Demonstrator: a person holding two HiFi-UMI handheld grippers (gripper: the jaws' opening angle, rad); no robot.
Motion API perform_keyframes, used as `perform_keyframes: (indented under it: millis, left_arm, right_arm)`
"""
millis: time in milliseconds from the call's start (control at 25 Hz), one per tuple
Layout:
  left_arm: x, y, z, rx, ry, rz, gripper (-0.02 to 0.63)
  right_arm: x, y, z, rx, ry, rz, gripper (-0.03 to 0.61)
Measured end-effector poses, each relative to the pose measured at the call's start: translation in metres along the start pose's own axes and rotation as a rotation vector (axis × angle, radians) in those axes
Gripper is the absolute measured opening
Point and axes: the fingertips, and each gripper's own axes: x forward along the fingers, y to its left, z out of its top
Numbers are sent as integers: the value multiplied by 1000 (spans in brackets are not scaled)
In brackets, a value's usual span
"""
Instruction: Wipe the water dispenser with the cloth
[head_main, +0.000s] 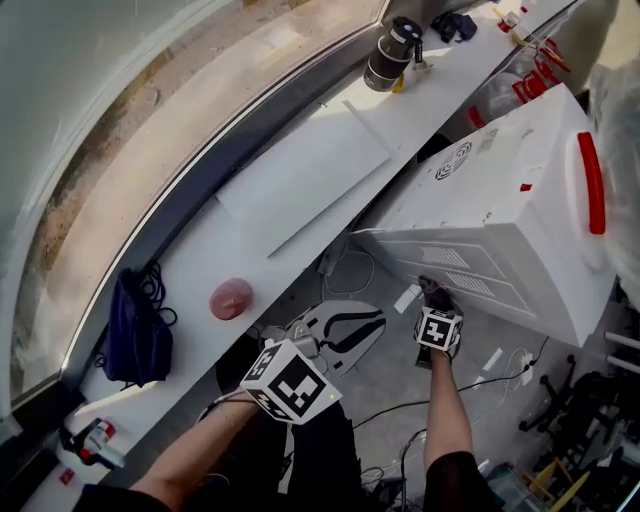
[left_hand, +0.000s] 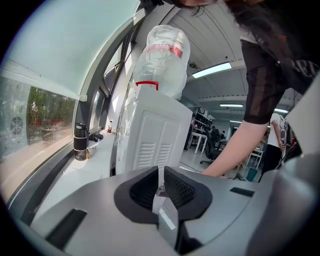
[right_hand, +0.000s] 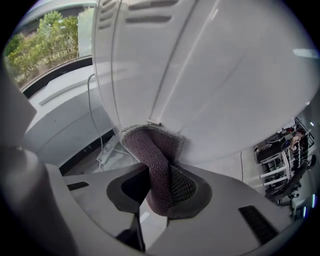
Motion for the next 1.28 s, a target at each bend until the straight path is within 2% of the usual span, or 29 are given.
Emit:
perform_keyframes:
  millis: [200, 360, 520, 720, 1280]
  left_arm:
    - [4, 6, -13, -6, 9, -5, 35]
    - [-4, 10, -9, -5, 10, -4, 35]
    - [-17, 8, 7, -7, 6, -5, 35]
    - [-44, 1, 36, -2, 0, -19, 35]
    - [-150, -27, 121, 16, 12, -33, 35]
  right_arm:
    - [23, 8, -23, 3, 164, -7, 98]
    - [14, 19, -21, 34, 199, 0, 98]
    - [-11, 23, -14, 53, 124, 22, 98]
    - [-83, 29, -4, 111, 40, 56, 98]
    - [-355, 65, 60, 344, -236, 211, 98]
